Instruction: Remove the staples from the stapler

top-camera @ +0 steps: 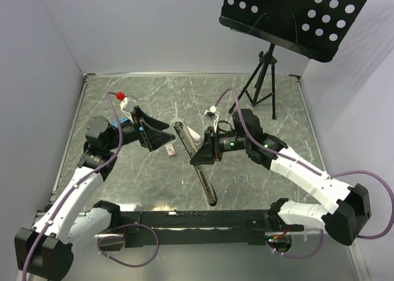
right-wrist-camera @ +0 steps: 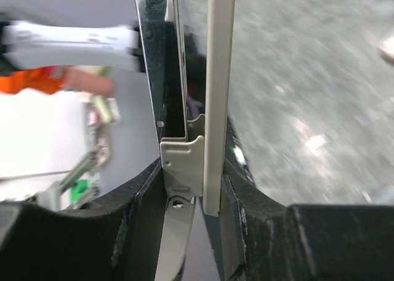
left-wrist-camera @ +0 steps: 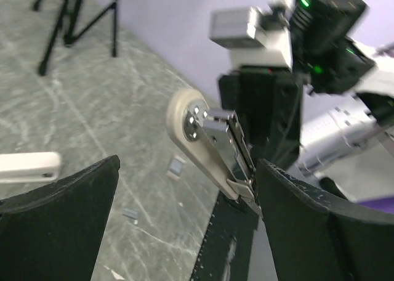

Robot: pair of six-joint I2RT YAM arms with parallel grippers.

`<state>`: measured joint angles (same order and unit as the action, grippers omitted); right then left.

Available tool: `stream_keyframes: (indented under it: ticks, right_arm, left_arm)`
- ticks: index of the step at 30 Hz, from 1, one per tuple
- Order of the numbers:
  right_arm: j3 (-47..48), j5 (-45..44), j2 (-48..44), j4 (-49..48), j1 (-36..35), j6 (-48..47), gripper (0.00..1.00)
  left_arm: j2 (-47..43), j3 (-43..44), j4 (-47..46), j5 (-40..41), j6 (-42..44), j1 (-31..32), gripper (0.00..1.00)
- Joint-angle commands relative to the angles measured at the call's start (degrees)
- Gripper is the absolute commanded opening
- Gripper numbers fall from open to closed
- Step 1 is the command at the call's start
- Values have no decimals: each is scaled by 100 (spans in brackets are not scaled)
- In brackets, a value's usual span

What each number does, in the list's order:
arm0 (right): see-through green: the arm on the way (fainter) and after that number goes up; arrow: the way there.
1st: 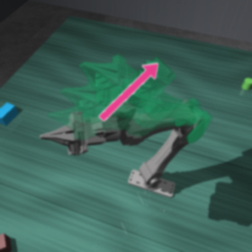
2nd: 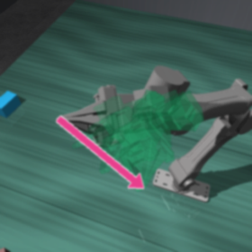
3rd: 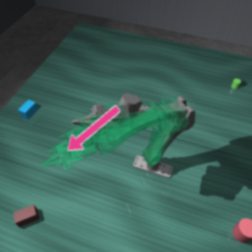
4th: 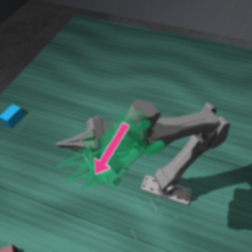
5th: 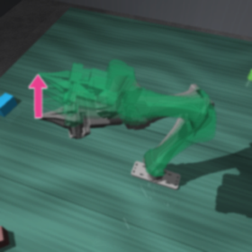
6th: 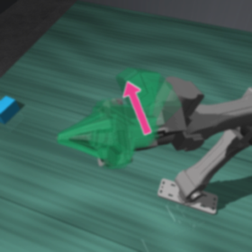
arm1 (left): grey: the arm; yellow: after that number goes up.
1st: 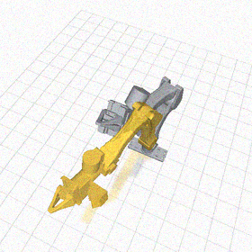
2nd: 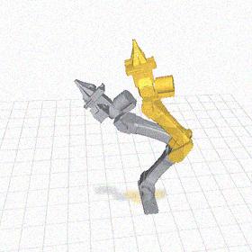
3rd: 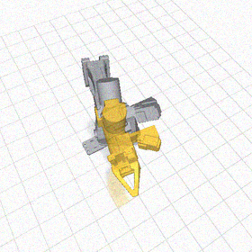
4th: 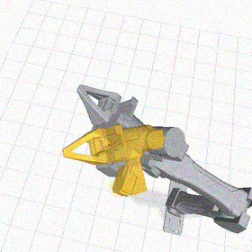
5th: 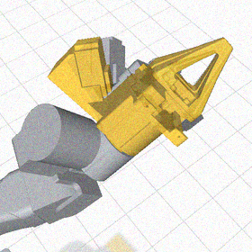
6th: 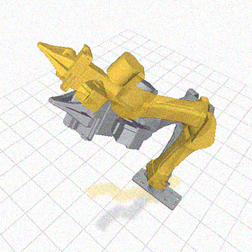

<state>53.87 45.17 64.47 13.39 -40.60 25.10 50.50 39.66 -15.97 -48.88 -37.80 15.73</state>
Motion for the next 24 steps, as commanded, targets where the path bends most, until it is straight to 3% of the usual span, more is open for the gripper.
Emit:
stream_keyframes:
  ticks: [1,5,16,19,20,22,23,24]
  right_arm:
    - [150,1178,101,-1777,17,723,0]
    - [115,1407,285,-2322,-9,1066,0]
    - [238,1460,786,-2543,-229,1199,0]
    - [221,1460,795,-2552,-229,1173,0]
    - [229,1355,795,-2465,-229,1129,2]
    - [308,1075,726,-1923,-229,823,11]
    - [378,803,699,-1623,-229,647,17]
    - [553,244,673,-1368,-238,488,23]
  left_arm:
    - [-49,-63,-855,-701,-227,97,96]
    - [30,-90,-1039,-763,-403,132,96]
    - [337,-108,-1409,-1009,-851,132,86]
    - [443,-81,-1436,-1079,-930,132,60]
    - [461,-72,-1418,-1071,-939,132,43]
    - [575,-29,-1331,-1088,-940,132,28]
    - [636,-20,-1356,-1140,-966,132,13]
    - [741,-11,-1391,-1184,-1001,132,5]
